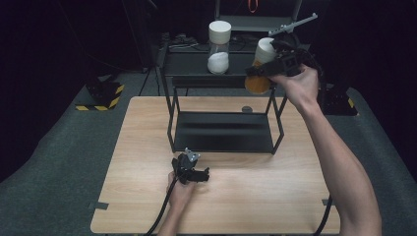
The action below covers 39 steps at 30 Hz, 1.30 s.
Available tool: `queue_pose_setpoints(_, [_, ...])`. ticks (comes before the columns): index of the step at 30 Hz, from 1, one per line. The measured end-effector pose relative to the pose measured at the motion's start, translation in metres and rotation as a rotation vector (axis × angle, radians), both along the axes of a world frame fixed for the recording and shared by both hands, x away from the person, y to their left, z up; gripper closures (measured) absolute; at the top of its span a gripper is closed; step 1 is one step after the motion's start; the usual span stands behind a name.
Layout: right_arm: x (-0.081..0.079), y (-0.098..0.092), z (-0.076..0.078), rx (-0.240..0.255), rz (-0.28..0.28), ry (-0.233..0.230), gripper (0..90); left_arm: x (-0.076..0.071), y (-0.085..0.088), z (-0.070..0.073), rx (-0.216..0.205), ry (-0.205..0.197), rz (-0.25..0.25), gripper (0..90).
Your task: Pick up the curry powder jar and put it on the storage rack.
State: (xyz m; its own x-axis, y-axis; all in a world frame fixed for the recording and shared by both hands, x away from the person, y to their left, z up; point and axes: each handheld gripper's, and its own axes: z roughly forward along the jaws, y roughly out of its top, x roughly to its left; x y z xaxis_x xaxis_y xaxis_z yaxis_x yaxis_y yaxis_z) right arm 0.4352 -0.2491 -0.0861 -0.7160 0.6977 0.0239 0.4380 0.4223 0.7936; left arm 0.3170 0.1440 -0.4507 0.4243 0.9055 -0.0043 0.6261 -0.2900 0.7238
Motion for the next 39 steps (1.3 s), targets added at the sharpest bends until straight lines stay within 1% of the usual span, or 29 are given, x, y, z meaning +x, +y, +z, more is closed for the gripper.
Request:
queue_pose_setpoints(5, [0.007, 0.01, 0.01, -0.012, -0.019, 0.001, 31.6, 0.0, 0.0, 0.0, 0.002, 0.001, -0.001, 3.8])
queue_pose_setpoints(10, [0.015, 0.018, 0.015, -0.017, -0.036, 0.004, 31.6, 0.0, 0.0, 0.0, 0.001, 0.001, -0.001, 3.8])
queue_pose_setpoints(14, [0.025, 0.029, 0.018, -0.032, -0.077, 0.009, 31.5, 0.0, 0.0, 0.0, 0.001, 0.001, -0.001, 3.8])
queue_pose_setpoints(20, [0.035, 0.042, 0.018, -0.042, -0.147, 0.015, 31.6, 0.0, 0.0, 0.0, 0.002, 0.001, -0.001, 3.8])
queue_pose_setpoints(28, [0.048, 0.057, 0.015, -0.061, -0.222, 0.025, 31.6, 0.0, 0.0, 0.0, 0.001, 0.0, -0.001, 3.8])
queue_pose_setpoints(30, [0.049, 0.058, 0.014, -0.061, -0.233, 0.025, 31.6, 0.0, 0.0, 0.0, 0.001, 0.0, 0.0, 3.8])
queue_pose_setpoints(31, [0.052, 0.058, 0.012, -0.049, -0.25, 0.032, 31.6, 0.0, 0.0, 0.0, 0.001, 0.0, 0.0, 3.8])
queue_pose_setpoints(32, [0.053, 0.058, 0.012, -0.05, -0.255, 0.032, 31.6, 0.0, 0.0, 0.0, 0.001, 0.0, 0.0, 3.8])
queue_pose_setpoints(35, [0.056, 0.061, 0.012, -0.069, -0.28, 0.033, 31.6, 0.0, 0.0, 0.0, 0.001, 0.0, 0.0, 3.9])
queue_pose_setpoints(39, [0.059, 0.062, 0.011, -0.072, -0.293, 0.039, 31.6, 0.0, 0.0, 0.0, 0.002, -0.001, 0.0, 3.8])
